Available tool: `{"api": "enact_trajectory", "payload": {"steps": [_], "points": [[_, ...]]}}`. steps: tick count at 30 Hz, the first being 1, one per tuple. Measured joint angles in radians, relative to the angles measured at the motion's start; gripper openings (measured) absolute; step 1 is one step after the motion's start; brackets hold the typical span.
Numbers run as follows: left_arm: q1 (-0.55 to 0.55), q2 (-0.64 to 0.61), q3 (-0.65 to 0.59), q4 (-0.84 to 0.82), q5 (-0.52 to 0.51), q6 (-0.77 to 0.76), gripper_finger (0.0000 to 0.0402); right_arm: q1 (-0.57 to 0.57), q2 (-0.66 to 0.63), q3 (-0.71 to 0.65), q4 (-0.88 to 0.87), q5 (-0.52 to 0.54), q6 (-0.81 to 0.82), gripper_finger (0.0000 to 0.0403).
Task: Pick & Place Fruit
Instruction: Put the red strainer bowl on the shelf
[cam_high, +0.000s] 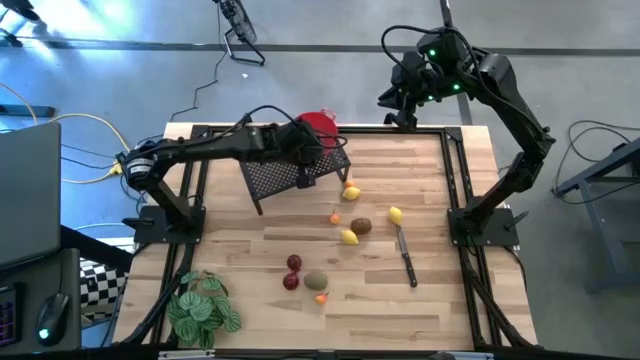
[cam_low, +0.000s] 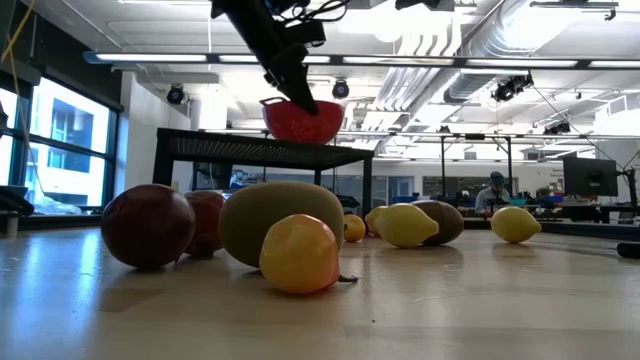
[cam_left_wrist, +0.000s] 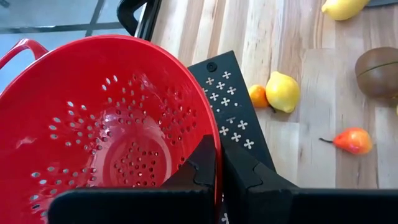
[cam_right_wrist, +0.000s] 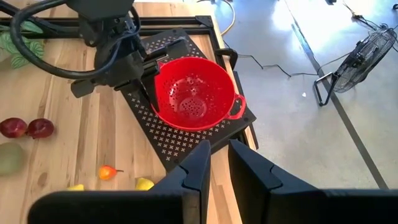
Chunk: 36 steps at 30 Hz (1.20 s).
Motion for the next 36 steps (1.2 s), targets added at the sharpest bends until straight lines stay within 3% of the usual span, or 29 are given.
{"api": "enact_trajectory", "payload": {"steps": [12,36], "points": [[0.054,0.005,0.0,-0.01,0.036,-0.023,0.0,0.0,0.0,0.0,0.0,0.0,-0.017,0.005],[0.053,0.005,0.0,-0.001,0.05,-0.044,0.0018,0.0,0.0,0.0,0.0,0.0,-0.017,0.005]]}}
